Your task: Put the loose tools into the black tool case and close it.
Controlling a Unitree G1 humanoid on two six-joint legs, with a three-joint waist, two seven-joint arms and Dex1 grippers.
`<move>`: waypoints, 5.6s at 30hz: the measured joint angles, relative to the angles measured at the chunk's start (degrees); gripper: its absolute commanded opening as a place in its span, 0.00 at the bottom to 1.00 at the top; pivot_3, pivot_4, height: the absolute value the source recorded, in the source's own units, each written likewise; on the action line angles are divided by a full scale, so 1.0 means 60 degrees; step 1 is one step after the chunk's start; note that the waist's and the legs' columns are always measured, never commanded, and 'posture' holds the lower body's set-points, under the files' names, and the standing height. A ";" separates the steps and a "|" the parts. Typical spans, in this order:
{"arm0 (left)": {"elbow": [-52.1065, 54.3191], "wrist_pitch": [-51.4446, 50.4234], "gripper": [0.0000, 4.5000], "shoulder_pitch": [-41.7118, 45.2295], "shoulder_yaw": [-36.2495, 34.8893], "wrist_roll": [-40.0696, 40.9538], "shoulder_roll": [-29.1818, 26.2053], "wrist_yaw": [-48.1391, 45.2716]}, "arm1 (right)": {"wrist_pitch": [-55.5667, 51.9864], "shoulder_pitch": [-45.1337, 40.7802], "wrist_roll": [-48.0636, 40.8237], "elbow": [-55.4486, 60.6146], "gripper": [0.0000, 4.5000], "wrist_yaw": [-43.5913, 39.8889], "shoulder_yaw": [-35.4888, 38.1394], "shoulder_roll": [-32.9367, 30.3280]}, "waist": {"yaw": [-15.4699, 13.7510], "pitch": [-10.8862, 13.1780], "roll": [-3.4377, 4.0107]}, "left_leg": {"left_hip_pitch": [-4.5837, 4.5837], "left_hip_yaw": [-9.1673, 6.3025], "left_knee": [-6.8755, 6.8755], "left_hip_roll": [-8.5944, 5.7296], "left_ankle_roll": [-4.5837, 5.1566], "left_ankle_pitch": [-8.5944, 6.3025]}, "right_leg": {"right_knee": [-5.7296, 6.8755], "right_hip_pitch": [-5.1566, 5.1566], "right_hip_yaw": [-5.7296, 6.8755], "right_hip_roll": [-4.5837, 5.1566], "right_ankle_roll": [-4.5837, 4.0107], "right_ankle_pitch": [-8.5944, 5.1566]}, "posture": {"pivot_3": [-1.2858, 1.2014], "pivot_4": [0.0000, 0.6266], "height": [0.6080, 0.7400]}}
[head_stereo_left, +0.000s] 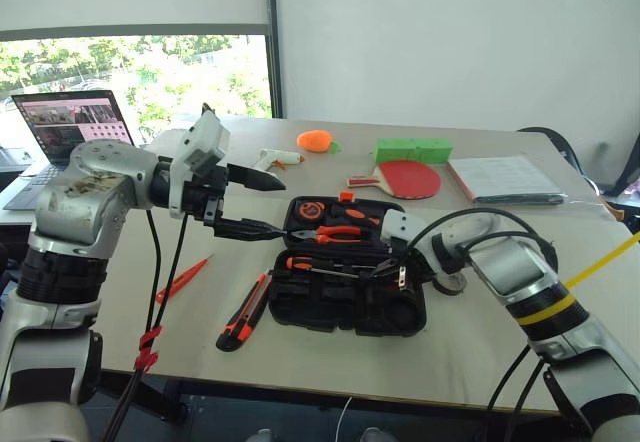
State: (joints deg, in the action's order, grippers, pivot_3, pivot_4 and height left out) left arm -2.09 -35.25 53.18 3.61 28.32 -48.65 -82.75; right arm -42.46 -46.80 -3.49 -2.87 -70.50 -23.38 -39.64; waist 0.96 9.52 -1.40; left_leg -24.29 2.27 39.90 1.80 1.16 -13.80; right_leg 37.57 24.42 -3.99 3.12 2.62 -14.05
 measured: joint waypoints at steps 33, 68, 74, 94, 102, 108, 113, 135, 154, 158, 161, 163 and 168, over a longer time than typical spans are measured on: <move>0.0996 -0.0074 1.00 -0.1748 -0.0151 -0.0158 -0.0848 0.0022 | -0.0894 -0.0001 -0.2016 0.1552 0.01 0.0594 0.2905 0.0082 | 0.0175 0.0002 0.0000 | -0.0007 -0.0060 -0.0029 0.0010 0.0000 0.0000 | 0.0017 0.0017 0.0001 0.0000 -0.0002 0.0001 | 0.52 0.24 0.97; -0.3100 -0.0823 1.00 -0.2137 0.1246 -0.3762 -0.2577 0.1315 | -0.2130 0.2414 -0.7576 0.6619 0.98 0.2848 0.5633 -0.1050 | -0.0038 0.0018 -0.0055 | 0.0003 0.0022 -0.0032 0.0004 0.0003 -0.0004 | -0.0010 0.0007 0.0014 0.0014 -0.0013 -0.0018 | 0.52 0.24 0.97; -0.5499 -0.1238 1.00 0.0285 0.3209 -0.5344 -0.1271 0.0914 | -0.2135 0.2857 -0.7992 0.7128 0.98 0.3697 0.5580 -0.0967 | -0.0016 0.0036 -0.0103 | -0.0025 0.0010 -0.0021 0.0002 0.0004 -0.0004 | -0.0009 0.0024 0.0016 0.0012 -0.0011 -0.0020 | 0.52 0.24 0.97; -0.6733 -0.0599 0.30 0.1093 0.4423 -0.7184 -0.0474 -0.0518 | -0.1689 0.3211 -0.8260 0.7465 1.00 0.4724 0.4964 -0.0765 | -0.0004 0.0036 -0.0104 | -0.0015 -0.0004 -0.0015 0.0001 0.0007 -0.0005 | 0.0003 0.0017 0.0013 0.0018 -0.0010 -0.0020 | 0.52 0.24 0.97; -0.7001 -0.0347 0.09 0.1093 0.4231 -0.7384 -0.0256 -0.0467 | -0.1654 0.2949 -0.8264 0.7396 1.00 0.4725 0.4771 -0.0766 | -0.0020 0.0027 -0.0090 | 0.0012 -0.0008 -0.0013 -0.0002 0.0007 -0.0005 | 0.0008 -0.0010 0.0013 0.0022 -0.0009 -0.0021 | 0.52 0.24 0.97; -0.7797 0.0428 0.09 0.1193 0.3790 -0.7358 -0.0058 -0.0041 | -0.1693 0.2990 -0.8340 0.7347 1.00 0.4842 0.4798 -0.0938 | -0.0040 0.0012 -0.0064 | 0.0022 -0.0008 -0.0006 -0.0003 0.0009 -0.0002 | 0.0024 -0.0020 0.0014 0.0021 -0.0009 -0.0020 | 0.52 0.24 0.97; -0.8625 0.2343 0.09 0.1740 0.3159 -0.7215 0.0368 0.0915 | -0.1917 0.3721 -0.8942 0.7350 1.00 0.4895 0.5304 -0.1574 | -0.0143 0.0036 -0.0105 | -0.0021 -0.0031 0.0021 -0.0001 0.0013 0.0004 | 0.0027 -0.0006 0.0038 0.0022 -0.0008 -0.0017 | 0.52 0.24 0.97; -0.3691 0.1250 0.09 0.2345 0.5387 -0.6857 0.3478 -0.1592 | -0.1951 0.5831 -0.9371 0.8115 1.00 0.6482 0.5954 -0.1885 | 0.0030 0.0063 -0.0148 | -0.0062 -0.0099 0.0032 -0.0019 0.0042 -0.0013 | -0.0019 0.0002 0.0012 0.0023 0.0031 0.0001 | 0.52 0.24 0.97; -0.3452 0.0895 0.09 0.2003 0.5776 -0.7295 0.3668 -0.1121 | -0.1735 0.5962 -0.9384 0.8173 1.00 0.7182 0.5997 -0.1703 | -0.0020 0.0061 -0.0145 | -0.0040 -0.0098 0.0046 -0.0022 0.0042 -0.0013 | -0.0005 -0.0016 0.0012 0.0024 0.0031 0.0000 | 0.52 0.24 0.97; -0.3339 0.0887 0.09 0.1943 0.5780 -0.7343 0.3627 -0.1125 | -0.1722 0.5959 -0.9380 0.8166 1.00 0.7184 0.5962 -0.1685 | -0.0003 0.0061 -0.0145 | -0.0021 -0.0095 0.0043 -0.0020 0.0042 -0.0013 | -0.0005 -0.0029 0.0007 0.0023 0.0029 -0.0001 | 0.52 0.24 0.97; -0.3235 0.0890 0.09 0.1904 0.5781 -0.7359 0.3584 -0.1128 | -0.1694 0.5941 -0.9376 0.8151 1.00 0.7190 0.5925 -0.1615 | 0.0006 0.0061 -0.0145 | -0.0019 -0.0095 0.0041 -0.0019 0.0042 -0.0013 | -0.0005 -0.0029 0.0006 0.0021 0.0028 -0.0002 | 0.52 0.24 0.97; -0.3148 0.0890 0.20 0.1887 0.5798 -0.7363 0.3537 -0.1139 | -0.1679 0.5888 -0.9368 0.8140 1.00 0.7191 0.5903 -0.1571 | 0.0019 0.0061 -0.0144 | -0.0019 -0.0095 0.0040 -0.0018 0.0042 -0.0013 | -0.0004 -0.0028 0.0004 0.0019 0.0028 -0.0002 | 0.52 0.24 0.97; -0.3143 0.0895 0.57 0.1883 0.5819 -0.7356 0.3469 -0.1252 | -0.1640 0.5787 -0.9277 0.8077 1.00 0.7201 0.5846 -0.1476 | 0.0027 0.0060 -0.0144 | -0.0018 -0.0093 0.0037 -0.0016 0.0042 -0.0013 | -0.0004 -0.0026 0.0004 0.0017 0.0027 -0.0002 | 0.52 0.24 0.97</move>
State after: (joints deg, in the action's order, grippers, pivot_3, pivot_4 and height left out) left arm -20.94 -29.88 64.48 38.52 -15.81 -27.83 -90.26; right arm -52.30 -12.08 -59.15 45.60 -27.29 11.70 -48.50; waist 1.12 9.89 -2.26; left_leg -24.40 1.71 40.12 1.70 1.42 -13.88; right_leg 37.54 24.26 -3.97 3.22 2.78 -14.06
